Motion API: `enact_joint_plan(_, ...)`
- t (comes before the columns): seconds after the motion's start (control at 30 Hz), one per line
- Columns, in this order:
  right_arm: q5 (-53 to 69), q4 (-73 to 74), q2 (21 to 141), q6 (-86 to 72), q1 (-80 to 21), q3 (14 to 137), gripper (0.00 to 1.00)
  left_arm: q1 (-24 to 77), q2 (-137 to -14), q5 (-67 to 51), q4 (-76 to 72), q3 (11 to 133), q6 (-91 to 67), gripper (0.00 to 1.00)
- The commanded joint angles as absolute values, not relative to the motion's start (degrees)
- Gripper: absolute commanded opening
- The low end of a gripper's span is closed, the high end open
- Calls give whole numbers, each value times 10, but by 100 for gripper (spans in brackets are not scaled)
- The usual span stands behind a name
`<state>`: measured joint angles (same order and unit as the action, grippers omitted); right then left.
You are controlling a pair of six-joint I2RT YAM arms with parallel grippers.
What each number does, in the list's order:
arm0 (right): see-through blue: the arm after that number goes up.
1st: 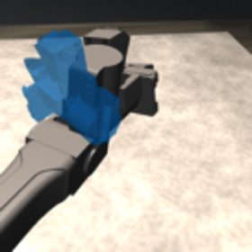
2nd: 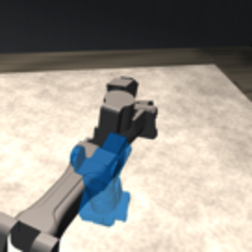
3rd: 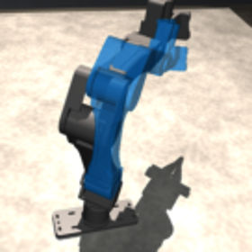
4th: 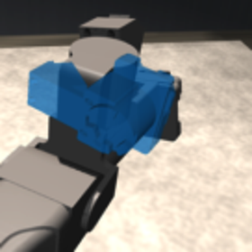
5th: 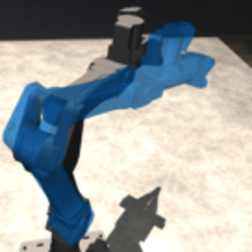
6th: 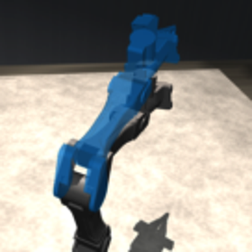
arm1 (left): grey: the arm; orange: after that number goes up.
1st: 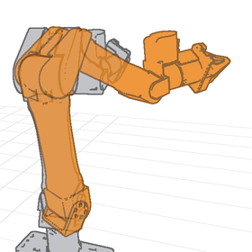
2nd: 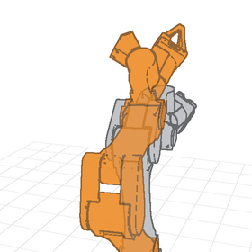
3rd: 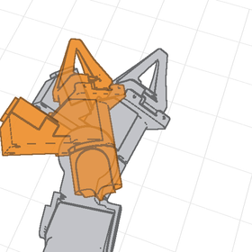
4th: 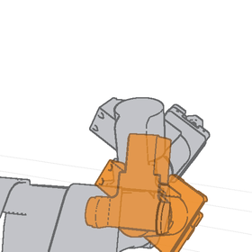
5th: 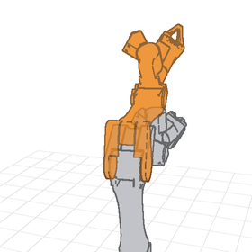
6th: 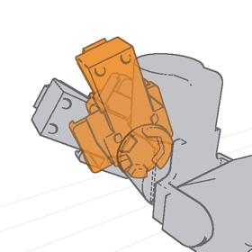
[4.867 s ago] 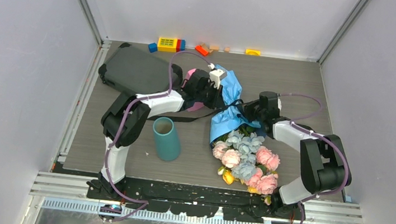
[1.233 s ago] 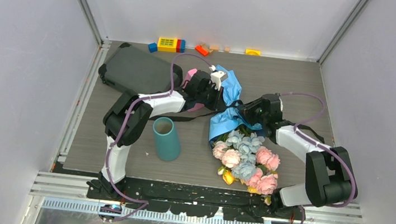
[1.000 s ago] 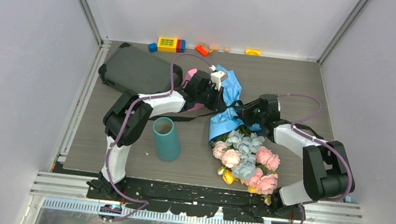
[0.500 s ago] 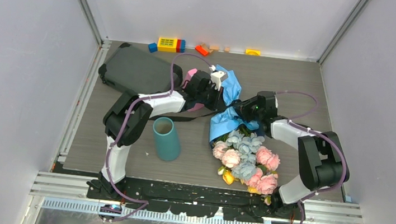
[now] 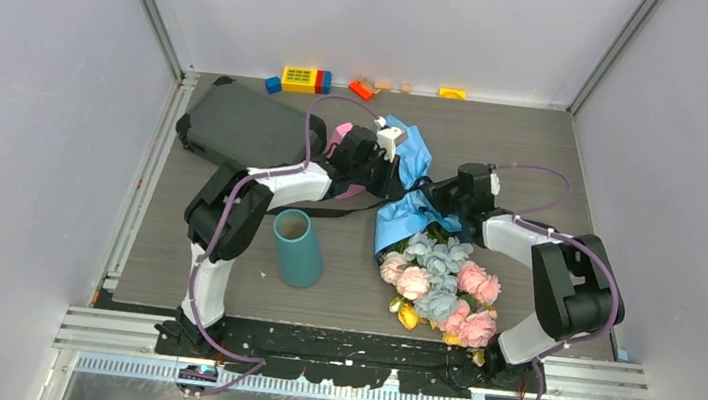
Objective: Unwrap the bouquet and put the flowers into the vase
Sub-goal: Untie the ribbon from the wrapping paper.
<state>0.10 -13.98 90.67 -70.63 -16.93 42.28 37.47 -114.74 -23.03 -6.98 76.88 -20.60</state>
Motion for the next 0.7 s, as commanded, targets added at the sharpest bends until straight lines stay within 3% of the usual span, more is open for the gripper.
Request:
enact_joint_plan(0.0,-91,-176,869,-709,-168,404,0,372,-1117,-227,-75,772,-201,0)
enact_joint_plan(0.67,-101,-148,806,-672,-163,374,0,368,-1099,-221,-89,742,-213,0)
